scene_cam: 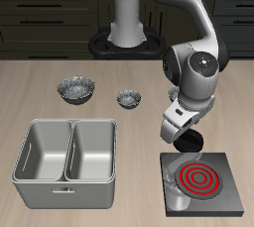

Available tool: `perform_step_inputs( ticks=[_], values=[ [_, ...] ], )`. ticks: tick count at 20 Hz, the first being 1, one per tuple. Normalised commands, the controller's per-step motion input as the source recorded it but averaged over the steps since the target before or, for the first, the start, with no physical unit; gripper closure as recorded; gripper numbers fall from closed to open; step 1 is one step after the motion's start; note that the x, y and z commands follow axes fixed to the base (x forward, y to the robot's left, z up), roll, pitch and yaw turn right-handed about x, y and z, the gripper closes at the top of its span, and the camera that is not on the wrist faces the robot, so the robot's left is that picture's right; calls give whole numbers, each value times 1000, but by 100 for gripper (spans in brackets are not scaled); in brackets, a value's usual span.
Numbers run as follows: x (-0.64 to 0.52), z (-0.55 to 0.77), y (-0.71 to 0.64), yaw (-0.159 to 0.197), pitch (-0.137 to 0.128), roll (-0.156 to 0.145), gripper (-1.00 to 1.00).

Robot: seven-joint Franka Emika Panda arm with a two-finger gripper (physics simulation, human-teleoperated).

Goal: Turn off the flat stove

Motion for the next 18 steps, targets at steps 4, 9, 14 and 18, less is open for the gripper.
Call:
perform_step_inputs(
  ticks=[4,9,14,18],
  values=[
    [-129,-176,63,32,24,26,-100],
    [-101,-283,-59,30,47,11,-100],
    [-52,-152,-228,-58,76,8,100],
    [-62,50,-124,-22,-15,7,100]
  ],
)
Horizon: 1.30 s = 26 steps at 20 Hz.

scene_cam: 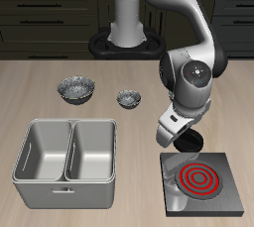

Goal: Turn off the flat stove

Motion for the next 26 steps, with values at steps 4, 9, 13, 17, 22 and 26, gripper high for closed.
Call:
perform_step_inputs(
  ticks=[4,9,13,17,22,26],
  values=[
    [-42,78,-34,-21,-7,13,100],
    [-52,133,45,-24,-19,28,100],
    [76,173,18,-150,-8,-15,100],
    [82,70,-37,-129,-1,-27,100],
    [56,94,-25,-89,-14,-20,100],
    [14,139,74,-72,-26,4,100]
  ],
)
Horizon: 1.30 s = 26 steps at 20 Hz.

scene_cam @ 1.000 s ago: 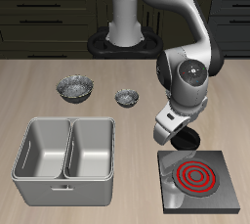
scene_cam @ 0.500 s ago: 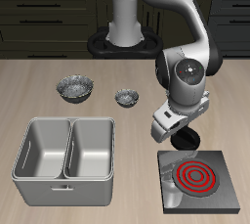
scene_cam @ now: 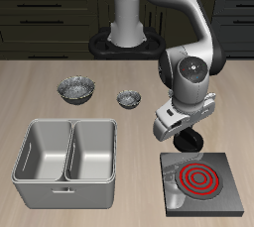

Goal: Turn off the flat stove

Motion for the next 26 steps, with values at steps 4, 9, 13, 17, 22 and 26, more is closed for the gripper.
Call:
perform_step_inputs(
  ticks=[4,9,13,17,22,26],
  values=[
    [8,66,48,-53,-18,12,100],
    [37,63,-6,-79,-22,-24,100],
    [-2,94,1,-70,-9,-3,100],
    [18,89,63,-55,-8,0,100],
    [61,52,-1,-84,-8,-5,100],
    [104,36,-33,-78,-13,-12,100]
  ],
)
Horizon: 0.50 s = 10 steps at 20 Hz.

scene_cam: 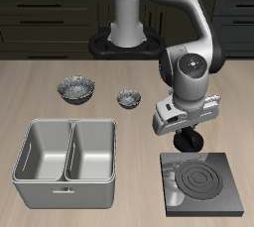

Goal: Turn off the flat stove

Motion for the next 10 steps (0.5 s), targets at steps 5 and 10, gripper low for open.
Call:
perform_step_inputs(
  ticks=[5,10],
  values=[
    [31,91,66,-82,-11,12,100],
    [-12,103,136,-72,-11,15,100]
  ],
)
